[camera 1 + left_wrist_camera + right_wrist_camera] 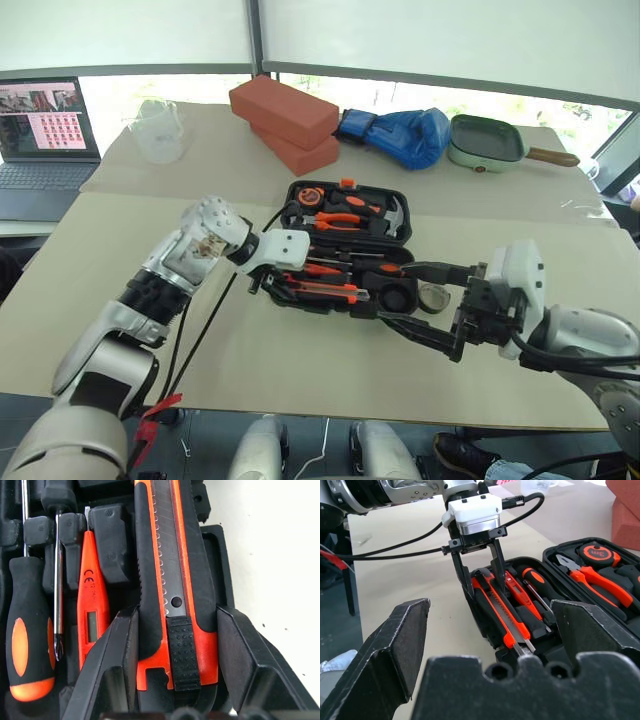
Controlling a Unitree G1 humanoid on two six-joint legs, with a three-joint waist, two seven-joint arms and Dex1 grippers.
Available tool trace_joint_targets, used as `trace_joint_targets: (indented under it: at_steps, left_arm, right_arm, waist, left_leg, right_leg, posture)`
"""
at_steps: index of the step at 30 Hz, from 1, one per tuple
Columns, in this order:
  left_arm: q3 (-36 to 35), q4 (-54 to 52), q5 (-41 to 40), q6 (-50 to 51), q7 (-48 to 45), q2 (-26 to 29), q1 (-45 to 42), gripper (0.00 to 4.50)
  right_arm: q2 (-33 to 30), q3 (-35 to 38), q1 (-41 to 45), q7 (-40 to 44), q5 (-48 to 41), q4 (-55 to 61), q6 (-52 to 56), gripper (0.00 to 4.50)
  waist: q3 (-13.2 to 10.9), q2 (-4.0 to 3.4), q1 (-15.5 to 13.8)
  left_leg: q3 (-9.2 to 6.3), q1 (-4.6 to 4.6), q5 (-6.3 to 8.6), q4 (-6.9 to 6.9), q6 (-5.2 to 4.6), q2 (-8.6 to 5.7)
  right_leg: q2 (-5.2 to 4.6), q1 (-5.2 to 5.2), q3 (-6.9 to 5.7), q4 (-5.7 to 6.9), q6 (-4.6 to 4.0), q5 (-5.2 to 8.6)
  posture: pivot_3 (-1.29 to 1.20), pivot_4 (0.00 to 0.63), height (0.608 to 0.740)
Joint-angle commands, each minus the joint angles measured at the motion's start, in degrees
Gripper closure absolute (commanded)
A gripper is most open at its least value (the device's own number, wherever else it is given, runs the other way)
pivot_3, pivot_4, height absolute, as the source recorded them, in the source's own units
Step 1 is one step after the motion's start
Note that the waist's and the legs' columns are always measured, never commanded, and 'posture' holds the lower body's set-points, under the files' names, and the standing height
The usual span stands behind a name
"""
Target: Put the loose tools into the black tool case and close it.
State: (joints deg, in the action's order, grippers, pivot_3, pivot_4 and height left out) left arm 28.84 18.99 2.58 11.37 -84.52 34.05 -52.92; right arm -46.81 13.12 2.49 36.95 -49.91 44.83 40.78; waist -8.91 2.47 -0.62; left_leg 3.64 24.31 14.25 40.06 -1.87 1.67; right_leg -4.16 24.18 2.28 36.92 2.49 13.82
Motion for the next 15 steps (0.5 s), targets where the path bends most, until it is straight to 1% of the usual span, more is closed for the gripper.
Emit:
trace_joint_targets:
  at_steps: [1,2,3,5,6,9,10,15]
  left_arm:
    - [0.4,1.7,1.3,-0.5,-1.0,-1.2,-2.0,2.73]
    - [0.4,1.9,1.2,0.4,-1.6,-1.4,-2.1,2.73]
    - [0.2,1.9,0.8,0.8,-2.1,-1.7,-2.1,2.23]
    - [-0.2,1.6,0.3,2.0,-3.1,-1.8,-2.2,1.62]
    - [-0.4,1.3,0.2,2.4,-3.4,-1.5,-2.3,1.21]
    - [-1.8,-0.3,-0.9,4.7,-4.8,-0.6,-2.7,0.17]
    - [-2.6,-1.1,-1.9,6.2,-5.5,-0.2,-2.9,0.02]
    - [-5.5,-3.0,-4.3,9.2,-7.0,1.8,-3.8,0.02]
  right_arm:
    - [0.0,1.3,0.1,-0.5,-0.8,1.7,-0.8,0.00]
    - [0.0,1.3,0.0,-0.5,-0.7,1.7,-0.9,0.00]
    - [0.0,1.2,-0.1,-0.5,-0.7,1.6,-0.9,0.00]
    - [0.1,1.1,-0.2,-0.5,-0.4,1.6,-1.1,0.00]
    - [0.1,1.0,-0.3,-0.5,-0.3,1.5,-1.2,0.00]
    - [0.3,0.7,-0.4,-0.5,0.1,1.4,-1.4,0.00]
    - [0.3,0.6,-0.5,-0.4,0.2,1.4,-1.4,0.00]
    - [0.4,0.3,-0.8,0.2,0.9,0.8,-2.0,0.00]
  waist:
    - [0.0,0.00,0.0]
    - [0.0,0.00,0.0]
    - [0.0,0.00,0.0]
    - [0.0,0.00,0.0]
    - [0.0,0.00,0.0]
    - [0.0,0.00,0.2]
    - [0.0,0.00,0.3]
    - [0.0,0.00,0.3]
  left_leg:
    - [0.00,0.00,0.00,0.00,0.00,0.00]
    - [0.00,0.00,0.00,0.00,-0.01,-0.01]
    - [0.00,0.00,0.00,0.00,-0.01,0.00]
    - [-0.01,0.00,0.00,-0.01,-0.01,0.00]
    - [-0.01,0.00,0.01,-0.01,-0.01,0.01]
    - [-0.01,0.00,0.01,-0.02,-0.02,0.02]
    - [-0.01,0.00,0.01,-0.02,-0.02,0.03]
    - [-0.03,0.00,0.01,-0.01,-0.02,0.04]
  right_leg:
    - [0.00,0.00,0.00,-0.01,0.00,0.00]
    - [0.00,0.00,0.00,-0.01,0.01,0.00]
    - [0.00,0.00,0.00,0.00,0.01,0.00]
    - [0.01,0.01,0.00,0.00,0.01,0.00]
    - [0.01,0.01,0.00,0.00,0.00,0.00]
    - [0.03,0.02,0.00,-0.02,0.00,0.00]
    - [0.03,0.02,0.00,-0.01,0.00,0.00]
    - [0.03,0.03,0.00,0.01,0.00,0.00]
  posture:
    - [0.00,0.150,0.738]
    - [0.00,0.150,0.738]
    - [0.00,0.150,0.738]
    - [0.00,0.150,0.738]
    - [0.00,0.150,0.738]
    - [0.00,0.150,0.738]
    - [0.00,0.150,0.738]
    - [0.00,0.150,0.738]
